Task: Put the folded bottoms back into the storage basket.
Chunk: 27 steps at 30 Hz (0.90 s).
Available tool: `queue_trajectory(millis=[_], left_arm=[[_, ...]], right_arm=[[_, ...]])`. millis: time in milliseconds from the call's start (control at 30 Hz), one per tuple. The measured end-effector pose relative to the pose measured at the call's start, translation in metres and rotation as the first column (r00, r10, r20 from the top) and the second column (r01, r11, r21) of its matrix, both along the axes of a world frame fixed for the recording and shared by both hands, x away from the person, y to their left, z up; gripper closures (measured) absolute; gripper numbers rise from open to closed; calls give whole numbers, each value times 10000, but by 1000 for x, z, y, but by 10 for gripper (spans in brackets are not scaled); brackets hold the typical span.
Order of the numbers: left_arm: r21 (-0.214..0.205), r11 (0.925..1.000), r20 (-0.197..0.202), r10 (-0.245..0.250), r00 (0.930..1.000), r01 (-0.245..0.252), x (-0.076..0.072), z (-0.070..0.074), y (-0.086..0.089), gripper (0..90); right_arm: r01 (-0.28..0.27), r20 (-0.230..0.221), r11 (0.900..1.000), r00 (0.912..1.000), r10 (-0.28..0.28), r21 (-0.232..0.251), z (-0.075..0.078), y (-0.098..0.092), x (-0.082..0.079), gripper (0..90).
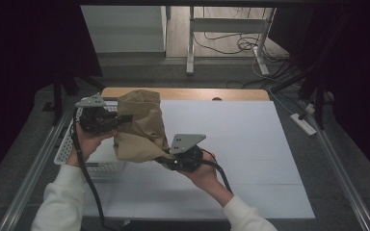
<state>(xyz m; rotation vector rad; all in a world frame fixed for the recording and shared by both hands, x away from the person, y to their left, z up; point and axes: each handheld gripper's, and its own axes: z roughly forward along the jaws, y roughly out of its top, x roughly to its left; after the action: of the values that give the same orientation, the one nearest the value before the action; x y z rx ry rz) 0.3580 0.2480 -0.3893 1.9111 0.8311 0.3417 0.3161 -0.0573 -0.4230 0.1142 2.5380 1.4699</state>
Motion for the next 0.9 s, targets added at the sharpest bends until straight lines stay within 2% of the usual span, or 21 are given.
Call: queue_trajectory(millis=[900], left_arm=[[-47, 9971, -11, 762, 9971, -762, -1, 7, 46, 767]], right_arm=[[-301, 63, 9993, 9995, 302, -216, 12, 47, 12, 769]])
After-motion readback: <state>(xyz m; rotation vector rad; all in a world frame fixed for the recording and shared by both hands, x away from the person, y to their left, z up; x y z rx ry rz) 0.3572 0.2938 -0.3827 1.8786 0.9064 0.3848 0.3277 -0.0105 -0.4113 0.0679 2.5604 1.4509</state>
